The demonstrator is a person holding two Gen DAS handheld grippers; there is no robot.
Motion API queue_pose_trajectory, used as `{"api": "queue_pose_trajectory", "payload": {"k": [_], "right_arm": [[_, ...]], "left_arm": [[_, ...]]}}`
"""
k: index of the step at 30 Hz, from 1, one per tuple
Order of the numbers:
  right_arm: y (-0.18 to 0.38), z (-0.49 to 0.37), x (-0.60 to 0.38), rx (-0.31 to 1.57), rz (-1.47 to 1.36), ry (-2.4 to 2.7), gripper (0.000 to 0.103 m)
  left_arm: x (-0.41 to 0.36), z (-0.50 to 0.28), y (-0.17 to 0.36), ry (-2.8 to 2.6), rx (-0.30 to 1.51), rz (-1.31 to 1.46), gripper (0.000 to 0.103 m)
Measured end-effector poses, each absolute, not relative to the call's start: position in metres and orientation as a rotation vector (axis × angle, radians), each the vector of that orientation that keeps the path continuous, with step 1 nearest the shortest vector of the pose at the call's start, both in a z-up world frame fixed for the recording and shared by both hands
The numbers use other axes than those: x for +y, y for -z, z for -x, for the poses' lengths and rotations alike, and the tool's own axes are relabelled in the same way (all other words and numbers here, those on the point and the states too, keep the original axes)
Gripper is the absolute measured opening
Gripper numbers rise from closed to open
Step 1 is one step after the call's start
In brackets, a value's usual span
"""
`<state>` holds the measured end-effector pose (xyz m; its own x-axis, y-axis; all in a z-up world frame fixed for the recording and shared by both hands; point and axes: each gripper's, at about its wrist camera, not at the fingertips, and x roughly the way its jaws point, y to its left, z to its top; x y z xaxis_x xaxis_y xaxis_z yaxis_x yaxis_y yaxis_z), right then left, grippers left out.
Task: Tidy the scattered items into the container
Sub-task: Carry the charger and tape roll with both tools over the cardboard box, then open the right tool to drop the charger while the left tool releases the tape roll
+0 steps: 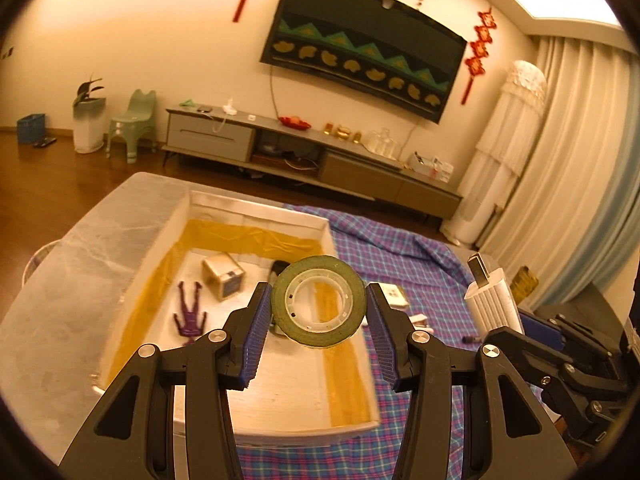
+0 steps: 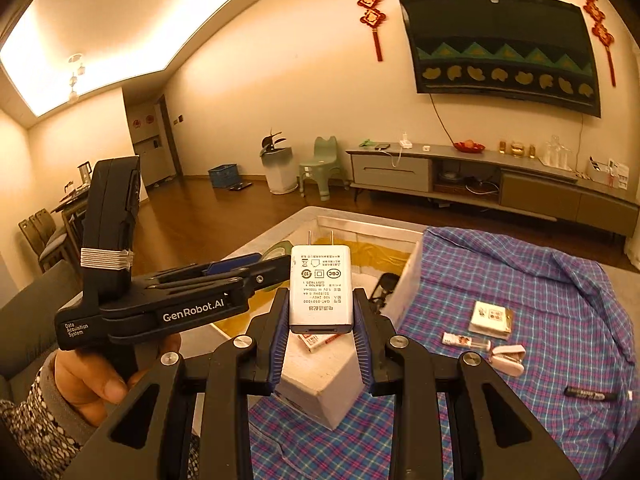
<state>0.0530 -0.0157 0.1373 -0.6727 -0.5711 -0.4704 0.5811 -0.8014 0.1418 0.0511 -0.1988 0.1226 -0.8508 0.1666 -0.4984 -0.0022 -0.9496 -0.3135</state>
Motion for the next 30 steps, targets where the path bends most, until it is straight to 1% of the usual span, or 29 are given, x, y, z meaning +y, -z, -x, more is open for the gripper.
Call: {"api": "queue_pose_trajectory", "payload": {"k": [5, 10, 20, 24, 30], "right_arm": [[-0.136, -0.039, -0.035, 0.043, -0.721, 2.371, 0.031], [-0.125, -0.019, -0.058, 0.091, -0.811, 2.312, 0.031], [-0.076, 0.028, -0.102, 0.342, -1.012, 2.219, 0.031], [-0.054, 0.04, -0.114, 0.451, -1.101, 2.169, 0.031], [-0.03, 0.05, -0.123, 0.539, -1.195, 2.127, 0.031]], "left_arm": [[-0.217, -0.046, -0.116, -2.906, -0.457, 0.865, 0.049], [-0.225, -0.033, -0.104, -2.914, -0.392, 0.958, 0.049], [-0.228, -0.001, -0.065, -2.984, -0.185, 1.206, 0.05], [-0.232, 0.009, -0.05, -2.985, -0.155, 1.292, 0.05], [-0.235, 0.016, -0.037, -2.98, -0.137, 1.389, 0.05]]}}
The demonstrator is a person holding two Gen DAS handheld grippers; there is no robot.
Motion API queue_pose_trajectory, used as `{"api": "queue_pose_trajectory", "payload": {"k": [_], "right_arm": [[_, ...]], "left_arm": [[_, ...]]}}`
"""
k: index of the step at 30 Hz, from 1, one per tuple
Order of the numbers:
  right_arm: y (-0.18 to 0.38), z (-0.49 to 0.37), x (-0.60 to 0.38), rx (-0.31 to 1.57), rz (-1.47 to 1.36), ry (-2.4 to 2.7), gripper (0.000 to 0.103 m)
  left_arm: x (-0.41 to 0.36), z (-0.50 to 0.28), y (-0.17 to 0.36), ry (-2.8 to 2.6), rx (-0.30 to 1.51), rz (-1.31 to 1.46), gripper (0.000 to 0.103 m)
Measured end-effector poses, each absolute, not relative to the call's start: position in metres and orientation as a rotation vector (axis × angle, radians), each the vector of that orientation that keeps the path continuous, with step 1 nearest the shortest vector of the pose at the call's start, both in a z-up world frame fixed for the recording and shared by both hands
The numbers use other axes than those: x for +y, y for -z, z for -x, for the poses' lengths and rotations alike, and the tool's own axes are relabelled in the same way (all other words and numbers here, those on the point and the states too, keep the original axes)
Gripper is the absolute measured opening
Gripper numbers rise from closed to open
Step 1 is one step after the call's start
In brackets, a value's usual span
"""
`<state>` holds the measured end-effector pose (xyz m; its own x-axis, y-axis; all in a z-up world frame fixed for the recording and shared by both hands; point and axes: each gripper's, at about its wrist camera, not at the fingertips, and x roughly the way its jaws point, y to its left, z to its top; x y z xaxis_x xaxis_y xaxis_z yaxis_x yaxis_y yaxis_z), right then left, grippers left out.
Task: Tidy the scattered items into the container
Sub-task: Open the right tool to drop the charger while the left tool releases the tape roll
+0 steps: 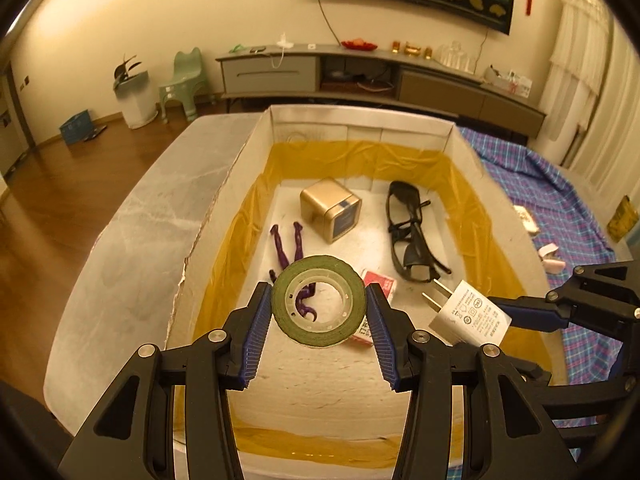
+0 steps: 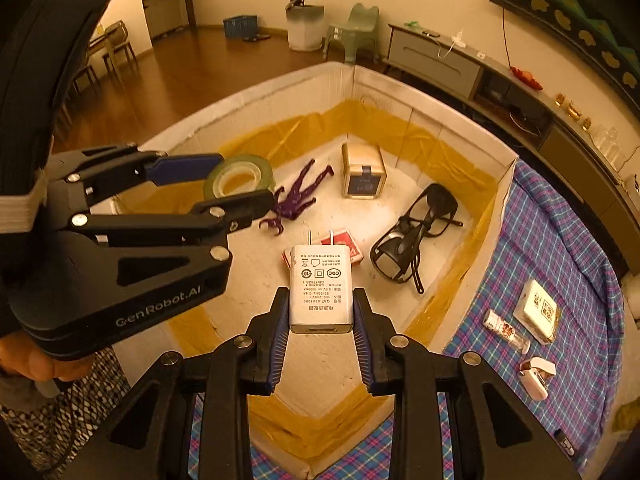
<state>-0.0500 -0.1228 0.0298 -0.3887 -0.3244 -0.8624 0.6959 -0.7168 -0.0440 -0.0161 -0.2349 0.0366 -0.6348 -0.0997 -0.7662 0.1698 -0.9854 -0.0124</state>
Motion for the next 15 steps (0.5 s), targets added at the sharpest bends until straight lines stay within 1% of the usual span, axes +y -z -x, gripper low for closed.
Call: {"api": "queue_pose_trajectory", "payload": {"k": [5, 7, 15], "right_arm": [[-0.029, 0.048, -0.119, 0.489, -1.199, 2.134, 0.032], [-0.031, 0.046, -0.114, 0.459, -1.181, 2.142, 0.032], [-0.049, 0.03, -0.09, 0.273, -1.084, 2.16, 0.034]], "left_arm": [[-0.245, 0.019, -0.035, 2.663, 0.182, -1.276, 0.051], [-0.248, 0.018, -0.036, 2.669, 0.215, -1.276, 0.053], [-0.237, 0.014, -0.049, 2.72, 0.231, -1.234, 0.053]]}}
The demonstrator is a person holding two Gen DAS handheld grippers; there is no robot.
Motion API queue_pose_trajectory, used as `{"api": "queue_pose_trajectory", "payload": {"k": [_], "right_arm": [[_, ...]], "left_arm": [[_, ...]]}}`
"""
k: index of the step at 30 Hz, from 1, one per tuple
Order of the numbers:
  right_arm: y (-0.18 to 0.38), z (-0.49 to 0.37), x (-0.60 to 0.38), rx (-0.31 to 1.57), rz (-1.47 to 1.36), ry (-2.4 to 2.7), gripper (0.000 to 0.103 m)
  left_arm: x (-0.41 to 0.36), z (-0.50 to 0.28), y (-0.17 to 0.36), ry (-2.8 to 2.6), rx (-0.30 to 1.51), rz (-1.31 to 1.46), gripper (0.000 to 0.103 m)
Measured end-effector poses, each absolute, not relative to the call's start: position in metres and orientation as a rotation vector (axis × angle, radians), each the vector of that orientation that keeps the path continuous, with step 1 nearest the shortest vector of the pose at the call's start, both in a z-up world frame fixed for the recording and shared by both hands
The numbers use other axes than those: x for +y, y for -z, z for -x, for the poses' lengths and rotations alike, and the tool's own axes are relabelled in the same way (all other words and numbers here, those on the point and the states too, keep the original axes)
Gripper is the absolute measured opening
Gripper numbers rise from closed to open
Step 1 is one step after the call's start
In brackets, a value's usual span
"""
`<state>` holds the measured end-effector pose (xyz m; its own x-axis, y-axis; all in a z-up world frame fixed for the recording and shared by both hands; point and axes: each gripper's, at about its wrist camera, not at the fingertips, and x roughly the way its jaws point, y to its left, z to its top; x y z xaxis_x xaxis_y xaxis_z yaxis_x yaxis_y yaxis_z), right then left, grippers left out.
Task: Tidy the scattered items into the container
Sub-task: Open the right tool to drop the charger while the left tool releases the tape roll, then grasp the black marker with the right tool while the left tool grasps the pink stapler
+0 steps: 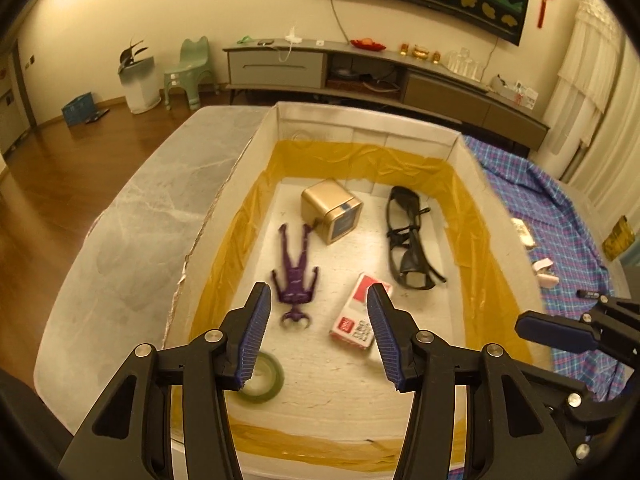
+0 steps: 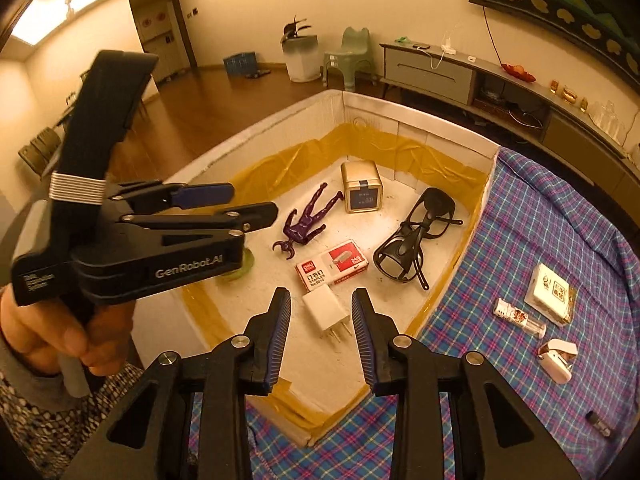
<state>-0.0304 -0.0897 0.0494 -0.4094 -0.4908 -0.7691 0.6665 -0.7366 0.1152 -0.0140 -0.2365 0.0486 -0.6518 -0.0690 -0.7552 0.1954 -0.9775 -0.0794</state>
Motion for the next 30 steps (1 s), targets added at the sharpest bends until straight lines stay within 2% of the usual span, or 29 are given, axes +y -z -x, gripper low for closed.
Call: {"api": "queue_pose_trajectory", "payload": {"k": [1, 3, 9, 14, 19, 23, 26, 30], "right_arm": [[-0.053, 0.027, -0.085, 0.241, -1.057, 2.164, 0.035], [-0.055, 0.021, -0.079, 0.206, -1.013, 2.16, 0.046], [-0.071, -0.003, -0.038, 0.101, -0.807, 2.181, 0.046], [-0.077, -0.007, 0.025, 0.006, -0.753, 2.238, 0.047], [-0.058, 0.01, 0.101, -0.014, -0.829, 2.338, 0.047], [-0.032, 0.041, 0.166, -0.121, -0.965, 2.453, 0.047], [-0.011, 0.067, 0.19, -0.193, -1.064, 2.455, 0.047], [0.012, 0.1, 0.186, -0.173, -1.159, 2.426, 0.043]], "left_arm": [[-0.234, 0.013, -0.053, 2.737, 0.234, -1.212, 0.053], [-0.227, 0.01, -0.063, 2.778, 0.232, -1.155, 0.053], [-0.182, -0.003, -0.094, 2.973, 0.147, -0.958, 0.053], [-0.13, -0.001, -0.101, 3.115, 0.029, -0.936, 0.053], [-0.074, 0.01, -0.093, 3.207, -0.059, -1.014, 0.055], [-0.034, 0.032, -0.076, 3.195, -0.094, -1.136, 0.055], [-0.013, 0.047, -0.063, 3.164, -0.107, -1.212, 0.055], [0.004, 0.067, -0.042, 3.087, -0.099, -1.282, 0.055]]}}
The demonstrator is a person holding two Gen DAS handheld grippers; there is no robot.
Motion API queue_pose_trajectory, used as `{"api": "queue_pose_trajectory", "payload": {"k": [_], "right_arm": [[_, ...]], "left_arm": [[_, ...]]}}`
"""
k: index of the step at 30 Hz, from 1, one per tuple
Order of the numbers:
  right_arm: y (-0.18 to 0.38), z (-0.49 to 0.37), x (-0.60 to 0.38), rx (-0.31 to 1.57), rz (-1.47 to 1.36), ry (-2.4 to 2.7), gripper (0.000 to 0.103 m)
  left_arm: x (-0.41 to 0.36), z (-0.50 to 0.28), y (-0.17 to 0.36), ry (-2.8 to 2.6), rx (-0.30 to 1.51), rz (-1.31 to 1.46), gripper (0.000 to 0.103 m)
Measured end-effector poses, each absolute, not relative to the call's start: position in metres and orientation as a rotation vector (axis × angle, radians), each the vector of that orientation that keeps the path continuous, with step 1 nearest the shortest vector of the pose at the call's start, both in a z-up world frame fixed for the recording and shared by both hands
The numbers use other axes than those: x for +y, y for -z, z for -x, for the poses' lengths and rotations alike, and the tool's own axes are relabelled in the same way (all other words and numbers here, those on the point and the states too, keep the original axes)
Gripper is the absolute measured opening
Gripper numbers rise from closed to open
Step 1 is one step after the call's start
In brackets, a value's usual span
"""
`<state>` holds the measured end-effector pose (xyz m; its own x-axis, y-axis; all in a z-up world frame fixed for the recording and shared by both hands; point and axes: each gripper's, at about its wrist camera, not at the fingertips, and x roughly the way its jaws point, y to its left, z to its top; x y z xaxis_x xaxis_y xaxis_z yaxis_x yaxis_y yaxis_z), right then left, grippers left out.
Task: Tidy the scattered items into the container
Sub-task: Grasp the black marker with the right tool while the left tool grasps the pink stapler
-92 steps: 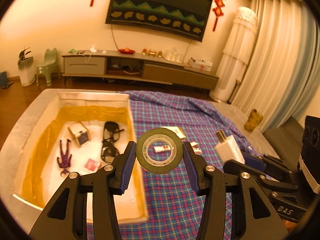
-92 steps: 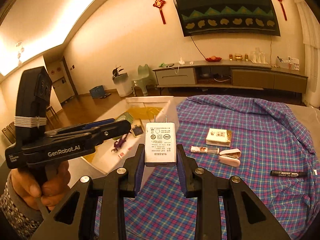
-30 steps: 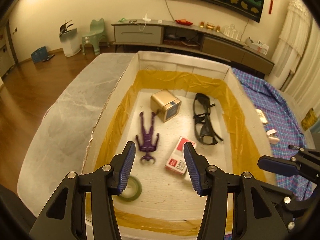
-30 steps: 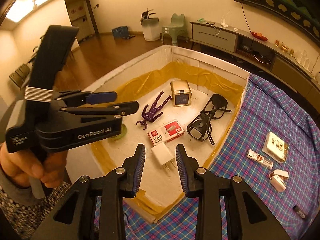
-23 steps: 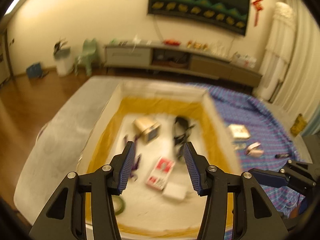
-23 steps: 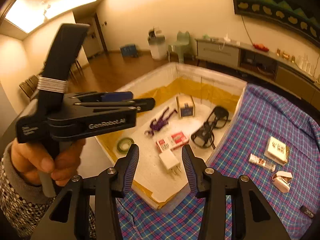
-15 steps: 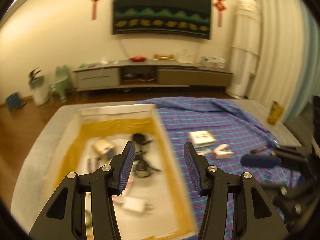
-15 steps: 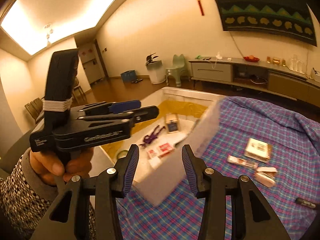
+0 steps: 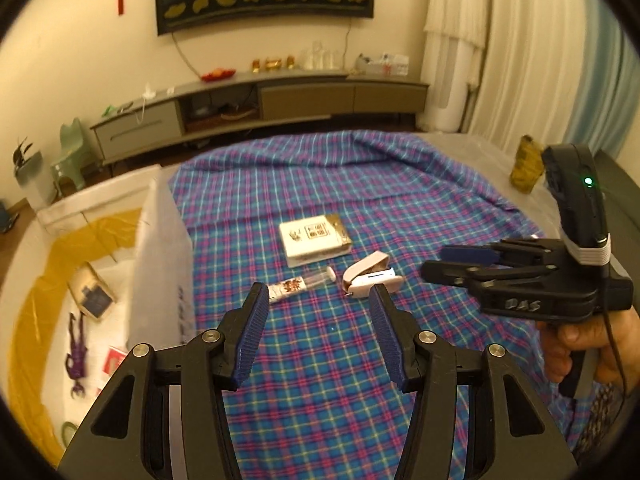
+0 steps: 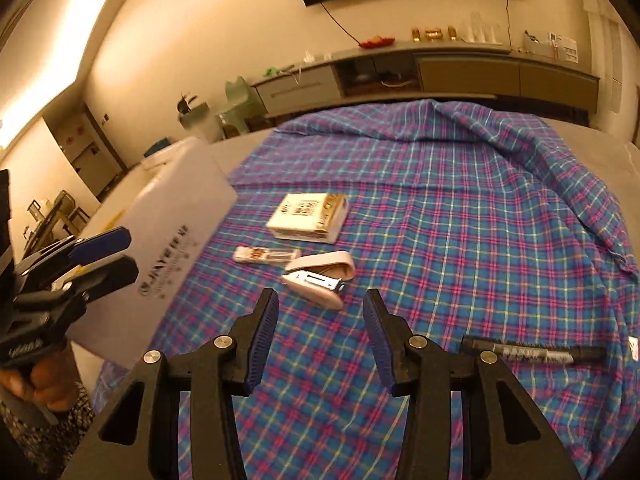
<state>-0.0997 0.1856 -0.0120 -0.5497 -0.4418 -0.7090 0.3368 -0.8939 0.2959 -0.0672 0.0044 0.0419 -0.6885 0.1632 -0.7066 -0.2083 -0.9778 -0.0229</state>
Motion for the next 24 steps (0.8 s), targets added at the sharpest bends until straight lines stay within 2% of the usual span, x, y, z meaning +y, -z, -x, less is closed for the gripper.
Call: {"api": "queue_pose_trajectory", "payload": {"k": [2, 6, 12, 16, 21, 24], "right_arm": [[0.019, 0.113, 0.177, -0.114, -1.177, 2.411, 0.036], [0.037, 0.137, 0.159, -0.005, -1.159, 2.395, 0.035], [0.053, 0.124, 0.144, 0.12, -1.093, 2.203, 0.024], [0.054, 0.093, 0.131, 0.242, -1.078, 2.101, 0.024], [0.044, 0.078, 0.146, 0.282, -1.112, 2.087, 0.025], [0.031, 0.074, 0.174, 0.311, -1.148, 2.112, 0.033]], "left_arm": [[0.006, 0.075, -0.035, -2.724, 0.08, 1.155, 0.055], [0.0, 0.084, -0.021, -2.735, 0.078, 1.212, 0.055], [-0.006, 0.089, -0.011, -2.713, 0.043, 1.249, 0.055], [0.002, 0.089, -0.011, -2.671, 0.053, 1.239, 0.055], [0.021, 0.083, -0.004, -2.571, 0.148, 1.23, 0.055], [0.03, 0.083, 0.002, -2.555, 0.217, 1.227, 0.055]]}}
